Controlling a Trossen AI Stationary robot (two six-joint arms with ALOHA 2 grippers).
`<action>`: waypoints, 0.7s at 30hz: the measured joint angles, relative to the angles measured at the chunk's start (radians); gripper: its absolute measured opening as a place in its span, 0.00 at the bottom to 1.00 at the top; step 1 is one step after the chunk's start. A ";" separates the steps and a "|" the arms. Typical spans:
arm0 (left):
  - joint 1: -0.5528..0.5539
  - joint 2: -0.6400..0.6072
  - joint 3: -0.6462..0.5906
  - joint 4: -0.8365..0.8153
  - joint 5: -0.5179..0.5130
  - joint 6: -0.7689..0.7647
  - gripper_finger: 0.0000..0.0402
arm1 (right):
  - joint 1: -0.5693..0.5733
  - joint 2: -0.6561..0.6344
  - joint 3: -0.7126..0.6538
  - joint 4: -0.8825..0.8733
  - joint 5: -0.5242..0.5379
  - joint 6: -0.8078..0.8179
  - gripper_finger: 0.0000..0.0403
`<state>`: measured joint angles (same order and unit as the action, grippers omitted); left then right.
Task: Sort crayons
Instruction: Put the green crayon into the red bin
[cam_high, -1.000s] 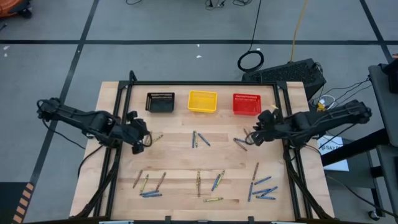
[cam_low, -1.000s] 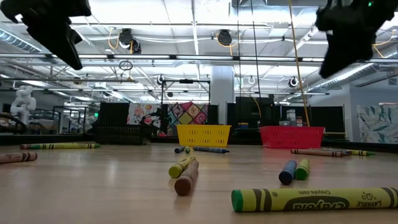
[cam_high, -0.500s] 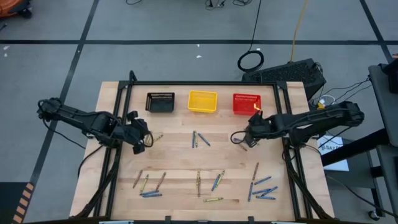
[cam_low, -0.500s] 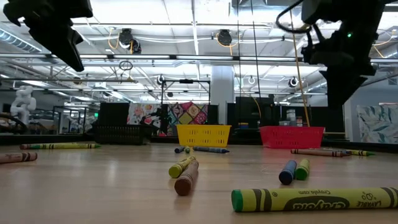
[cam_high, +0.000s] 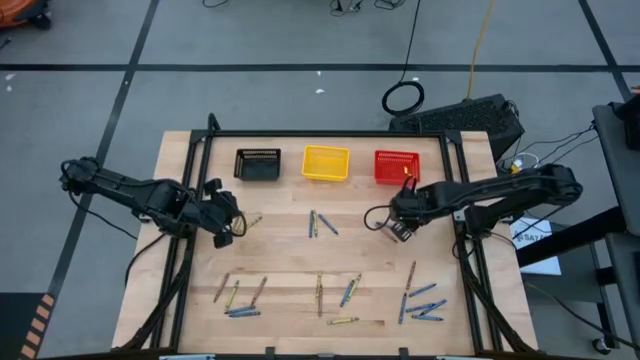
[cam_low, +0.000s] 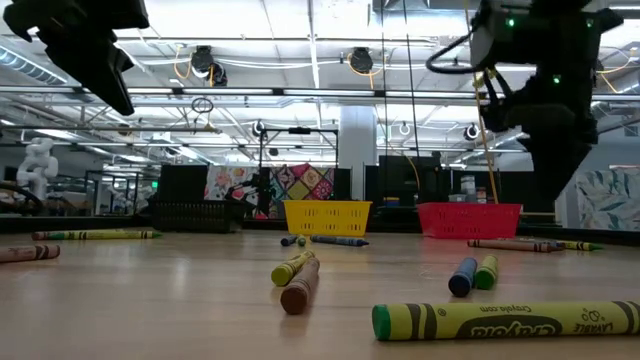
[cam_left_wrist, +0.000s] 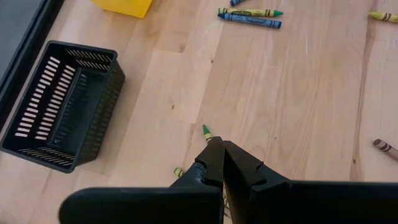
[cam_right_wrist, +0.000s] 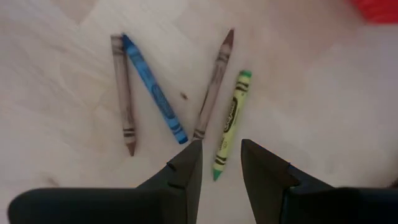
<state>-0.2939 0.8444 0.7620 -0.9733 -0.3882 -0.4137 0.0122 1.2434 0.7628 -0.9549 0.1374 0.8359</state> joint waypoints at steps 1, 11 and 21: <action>0.000 0.000 0.000 0.000 0.000 0.000 0.02 | -0.010 0.000 -0.027 0.022 -0.010 -0.005 0.24; 0.000 0.000 0.000 0.000 0.001 0.000 0.02 | -0.057 0.000 -0.149 0.158 -0.061 0.003 0.24; 0.000 0.000 -0.001 0.000 -0.002 -0.001 0.02 | -0.058 0.000 -0.150 0.171 -0.056 -0.010 0.24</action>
<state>-0.2939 0.8444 0.7612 -0.9733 -0.3897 -0.4145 -0.0456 1.2438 0.6132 -0.7841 0.0810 0.8257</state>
